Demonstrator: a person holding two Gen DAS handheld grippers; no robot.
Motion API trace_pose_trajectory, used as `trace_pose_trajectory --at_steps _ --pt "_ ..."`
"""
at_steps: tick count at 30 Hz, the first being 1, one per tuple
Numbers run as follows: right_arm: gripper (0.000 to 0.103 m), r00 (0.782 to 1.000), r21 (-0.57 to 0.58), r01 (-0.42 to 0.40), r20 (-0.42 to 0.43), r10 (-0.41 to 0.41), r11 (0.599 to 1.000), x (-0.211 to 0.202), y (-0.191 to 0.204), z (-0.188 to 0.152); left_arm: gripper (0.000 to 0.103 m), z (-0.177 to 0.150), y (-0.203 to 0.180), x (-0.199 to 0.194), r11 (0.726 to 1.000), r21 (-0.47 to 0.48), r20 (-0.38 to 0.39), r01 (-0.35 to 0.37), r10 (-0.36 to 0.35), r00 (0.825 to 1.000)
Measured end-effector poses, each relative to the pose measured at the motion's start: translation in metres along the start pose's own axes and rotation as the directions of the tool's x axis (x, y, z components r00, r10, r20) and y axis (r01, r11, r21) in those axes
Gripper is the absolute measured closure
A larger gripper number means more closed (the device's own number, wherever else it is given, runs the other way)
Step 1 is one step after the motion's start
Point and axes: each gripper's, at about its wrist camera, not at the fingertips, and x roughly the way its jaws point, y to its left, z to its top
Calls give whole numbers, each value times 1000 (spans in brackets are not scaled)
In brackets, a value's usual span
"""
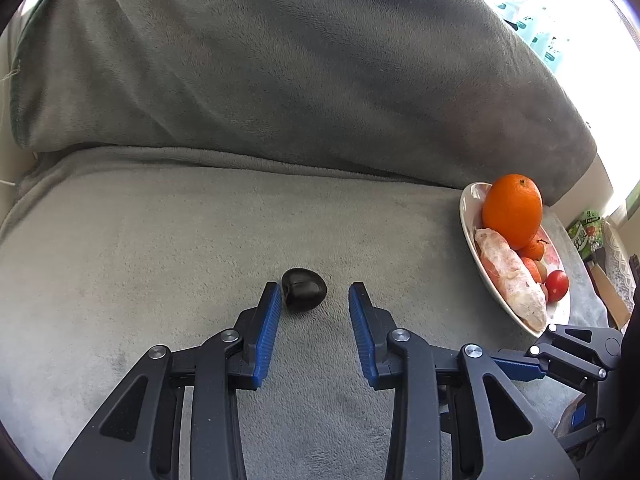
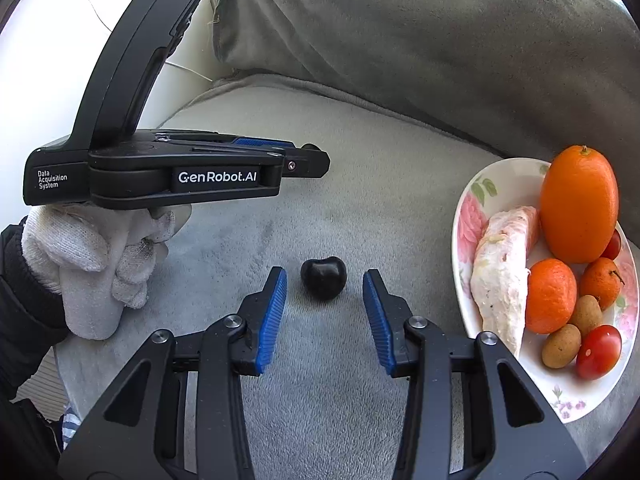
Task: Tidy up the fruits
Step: 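Close the left tool on a dark plum while the right tool grasps another plum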
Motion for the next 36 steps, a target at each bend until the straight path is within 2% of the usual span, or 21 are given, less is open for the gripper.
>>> trace_pose_trajectory --at_steps 3,5,16,26,36 --pt "63 1000 -6 0 -6 -1 1000 4 0 3 74 0 1 2 1000 0 -3 -1 1 1000" --pt "69 1000 -11 -1 -12 1 1000 7 2 4 74 0 -1 4 1000 1 -5 -2 2 1000" --pt "77 1000 -7 1 -24 -1 1000 16 0 8 80 5 -3 13 1000 -3 -9 -9 9 1000" --pt "77 1000 -6 5 -11 -5 1000 14 -1 8 83 4 -13 14 1000 5 1 -16 16 1000" --pt "77 1000 9 6 30 -6 1000 0 -3 8 83 -6 -23 -10 1000 13 43 -2 2 999"
